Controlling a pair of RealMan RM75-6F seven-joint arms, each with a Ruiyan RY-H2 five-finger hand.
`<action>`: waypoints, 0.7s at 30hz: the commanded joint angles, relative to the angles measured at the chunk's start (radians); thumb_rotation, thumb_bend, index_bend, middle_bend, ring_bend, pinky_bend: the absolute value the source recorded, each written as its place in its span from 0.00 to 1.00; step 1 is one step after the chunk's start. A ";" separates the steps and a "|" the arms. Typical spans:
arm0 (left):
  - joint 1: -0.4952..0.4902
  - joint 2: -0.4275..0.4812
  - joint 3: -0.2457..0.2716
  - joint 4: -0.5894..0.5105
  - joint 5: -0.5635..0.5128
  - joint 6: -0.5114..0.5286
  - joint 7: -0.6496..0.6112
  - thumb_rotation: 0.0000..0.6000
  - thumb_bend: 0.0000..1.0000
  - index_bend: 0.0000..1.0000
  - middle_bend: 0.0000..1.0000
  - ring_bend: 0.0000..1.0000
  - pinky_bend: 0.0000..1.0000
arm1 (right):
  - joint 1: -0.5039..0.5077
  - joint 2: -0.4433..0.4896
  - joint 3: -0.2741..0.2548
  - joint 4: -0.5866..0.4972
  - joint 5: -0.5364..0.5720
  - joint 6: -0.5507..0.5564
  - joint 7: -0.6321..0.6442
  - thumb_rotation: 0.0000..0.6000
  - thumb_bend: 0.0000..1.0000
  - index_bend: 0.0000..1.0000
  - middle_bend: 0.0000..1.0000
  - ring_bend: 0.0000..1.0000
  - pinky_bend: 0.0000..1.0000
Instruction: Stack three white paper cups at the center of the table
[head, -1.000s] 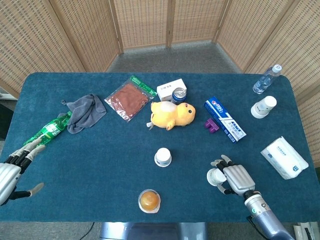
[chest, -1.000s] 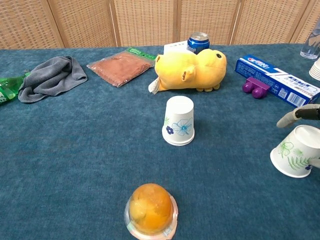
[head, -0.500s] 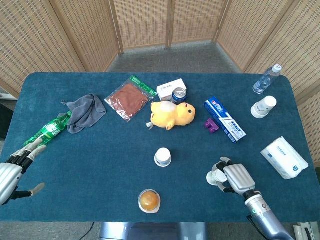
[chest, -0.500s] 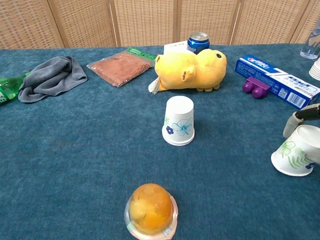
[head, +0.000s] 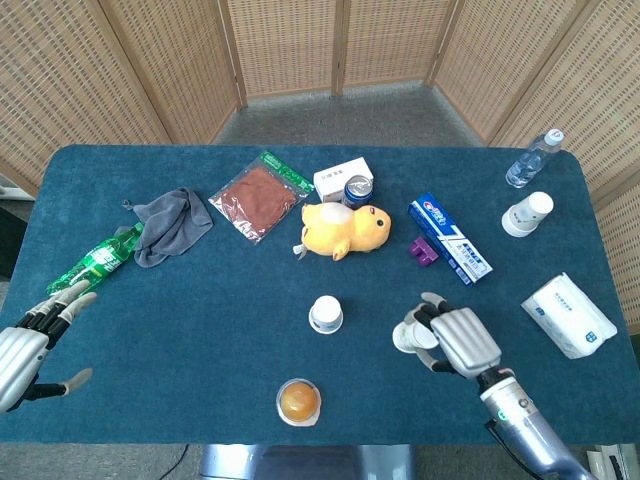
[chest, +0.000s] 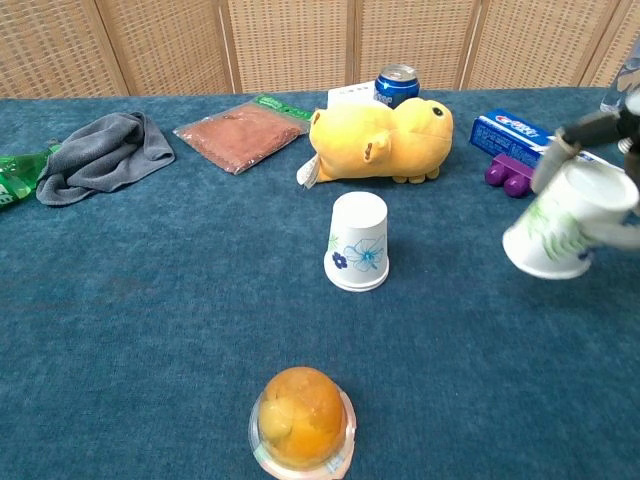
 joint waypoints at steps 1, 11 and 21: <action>0.000 0.002 0.000 0.001 0.003 -0.001 -0.004 1.00 0.29 0.02 0.00 0.00 0.13 | 0.054 0.020 0.055 -0.065 0.052 -0.022 -0.075 1.00 0.44 0.37 0.38 0.16 0.56; 0.002 0.010 -0.004 0.012 0.005 -0.002 -0.040 1.00 0.29 0.02 0.00 0.00 0.13 | 0.188 -0.043 0.116 -0.140 0.229 -0.072 -0.272 1.00 0.44 0.37 0.38 0.17 0.56; 0.003 0.019 -0.009 0.026 0.006 0.003 -0.078 1.00 0.29 0.02 0.00 0.00 0.13 | 0.315 -0.149 0.135 -0.144 0.375 -0.073 -0.415 1.00 0.44 0.37 0.38 0.16 0.56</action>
